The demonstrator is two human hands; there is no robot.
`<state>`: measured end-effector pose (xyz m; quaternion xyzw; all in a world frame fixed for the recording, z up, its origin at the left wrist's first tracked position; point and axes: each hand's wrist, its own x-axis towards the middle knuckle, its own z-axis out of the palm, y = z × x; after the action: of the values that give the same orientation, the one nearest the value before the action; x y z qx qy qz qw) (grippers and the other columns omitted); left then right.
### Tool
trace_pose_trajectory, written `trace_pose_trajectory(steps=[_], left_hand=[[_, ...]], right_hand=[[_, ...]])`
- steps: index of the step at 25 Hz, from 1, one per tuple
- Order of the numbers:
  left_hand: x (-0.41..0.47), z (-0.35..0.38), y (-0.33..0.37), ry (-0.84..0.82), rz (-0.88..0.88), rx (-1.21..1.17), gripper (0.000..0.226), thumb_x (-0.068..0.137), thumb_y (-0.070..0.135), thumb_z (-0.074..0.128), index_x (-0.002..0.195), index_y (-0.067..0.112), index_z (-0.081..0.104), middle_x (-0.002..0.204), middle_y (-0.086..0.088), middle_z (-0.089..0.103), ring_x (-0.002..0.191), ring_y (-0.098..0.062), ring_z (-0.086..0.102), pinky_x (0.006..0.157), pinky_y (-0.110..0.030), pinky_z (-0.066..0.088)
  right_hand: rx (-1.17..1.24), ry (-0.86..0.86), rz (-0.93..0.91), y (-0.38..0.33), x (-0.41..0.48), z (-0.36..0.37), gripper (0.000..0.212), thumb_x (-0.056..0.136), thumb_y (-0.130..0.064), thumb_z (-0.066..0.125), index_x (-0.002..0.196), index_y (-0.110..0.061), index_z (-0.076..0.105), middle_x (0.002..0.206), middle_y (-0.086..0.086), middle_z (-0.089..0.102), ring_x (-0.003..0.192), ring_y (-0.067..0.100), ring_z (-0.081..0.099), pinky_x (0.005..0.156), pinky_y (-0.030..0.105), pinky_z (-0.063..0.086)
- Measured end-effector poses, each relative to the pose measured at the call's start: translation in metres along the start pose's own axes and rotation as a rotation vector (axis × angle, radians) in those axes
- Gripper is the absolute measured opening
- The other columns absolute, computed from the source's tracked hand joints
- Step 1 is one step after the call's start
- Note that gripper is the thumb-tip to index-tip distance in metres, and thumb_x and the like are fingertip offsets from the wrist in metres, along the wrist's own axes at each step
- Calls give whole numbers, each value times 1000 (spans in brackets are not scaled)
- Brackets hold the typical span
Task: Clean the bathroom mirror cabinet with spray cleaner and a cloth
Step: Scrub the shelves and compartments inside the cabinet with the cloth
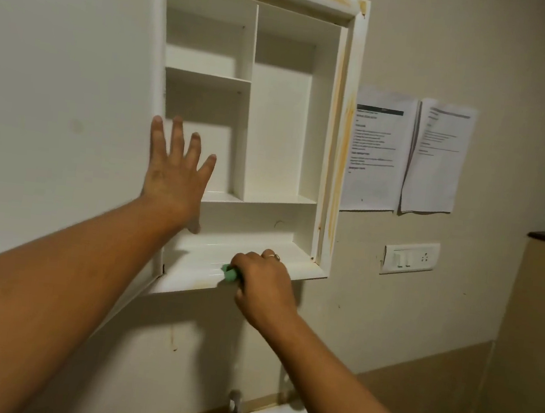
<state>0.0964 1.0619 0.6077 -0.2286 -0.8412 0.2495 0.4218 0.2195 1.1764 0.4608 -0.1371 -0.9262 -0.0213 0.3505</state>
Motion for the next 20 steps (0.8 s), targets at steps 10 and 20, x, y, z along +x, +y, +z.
trace_pose_trajectory(steps=[10,20], left_hand=[[3,13,-2,13,53,52,143,61,98,53,163,24,-13,167,-26,-16,146,-62,-19,111,-79,-11],[2,11,0,10,43,29,141,63,96,56,163,24,-12,168,-26,-14,147,-62,-17,111,-79,-11]], right_hand=[[74,-46,214,68,4,-22,20,91,-16,56,103,-23,71,99,-2,70,93,21,59,74,36,53],[-143,-143,-108,71,15,-28,19,91,-20,65,108,-25,72,99,-2,70,94,22,60,78,33,48]])
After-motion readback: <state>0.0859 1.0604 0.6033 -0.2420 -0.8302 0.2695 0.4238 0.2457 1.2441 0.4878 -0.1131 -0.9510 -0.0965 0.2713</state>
